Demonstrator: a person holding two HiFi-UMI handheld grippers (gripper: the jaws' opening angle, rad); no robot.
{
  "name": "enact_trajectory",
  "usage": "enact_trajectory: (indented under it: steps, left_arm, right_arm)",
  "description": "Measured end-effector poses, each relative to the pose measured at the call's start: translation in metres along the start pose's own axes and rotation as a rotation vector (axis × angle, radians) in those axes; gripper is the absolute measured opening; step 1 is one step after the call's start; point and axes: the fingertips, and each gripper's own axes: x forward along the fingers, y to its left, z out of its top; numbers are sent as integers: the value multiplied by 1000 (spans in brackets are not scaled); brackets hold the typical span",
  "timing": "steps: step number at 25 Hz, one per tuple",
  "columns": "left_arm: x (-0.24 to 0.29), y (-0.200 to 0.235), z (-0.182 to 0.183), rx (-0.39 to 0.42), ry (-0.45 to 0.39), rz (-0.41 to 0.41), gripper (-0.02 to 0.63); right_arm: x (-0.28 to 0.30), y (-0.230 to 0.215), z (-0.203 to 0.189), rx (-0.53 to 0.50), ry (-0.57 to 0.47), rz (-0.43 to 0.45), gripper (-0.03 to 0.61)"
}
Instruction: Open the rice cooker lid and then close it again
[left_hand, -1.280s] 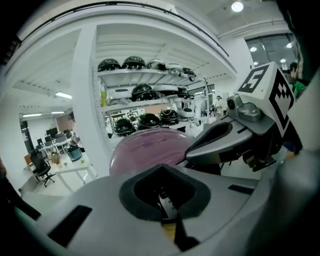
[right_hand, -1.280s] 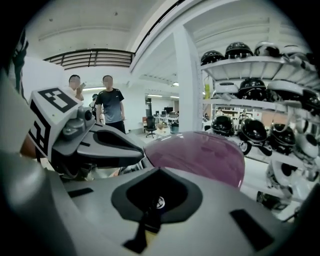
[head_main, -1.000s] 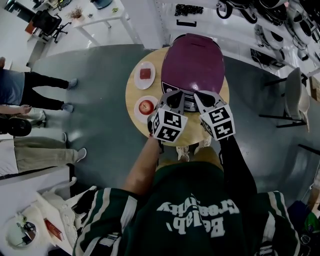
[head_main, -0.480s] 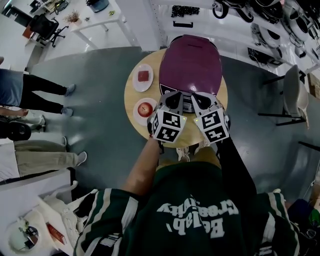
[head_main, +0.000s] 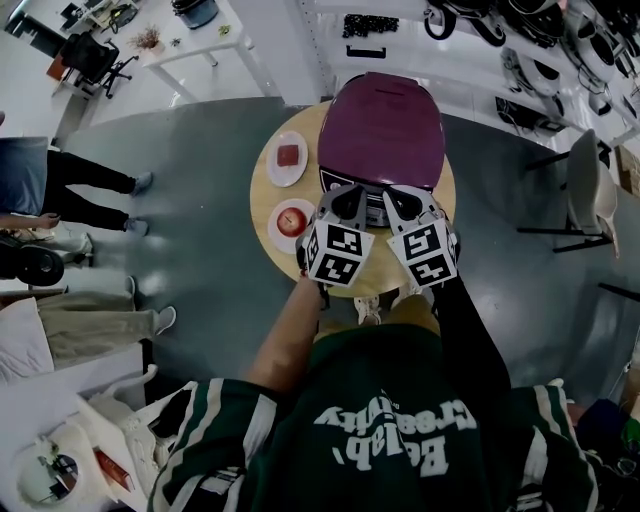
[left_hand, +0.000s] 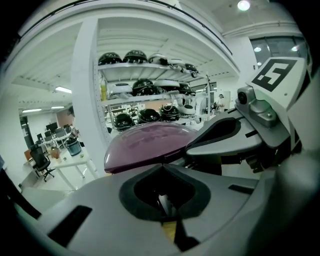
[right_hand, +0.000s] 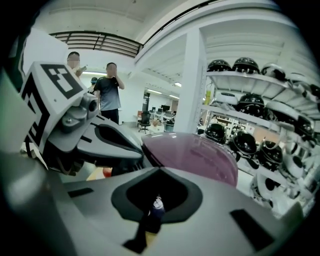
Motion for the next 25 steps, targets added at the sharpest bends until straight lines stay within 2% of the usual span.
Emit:
enact_trajectory:
  steps: [12,25]
  left_arm:
    - [-9,8,14,-2,-57,21,0]
    - [-13,14,26,5,-79,31,0]
  right_arm:
    - [-13,-5,17,55,-115,-28,5]
    - [-18,-18,22,100,-147,-40,5]
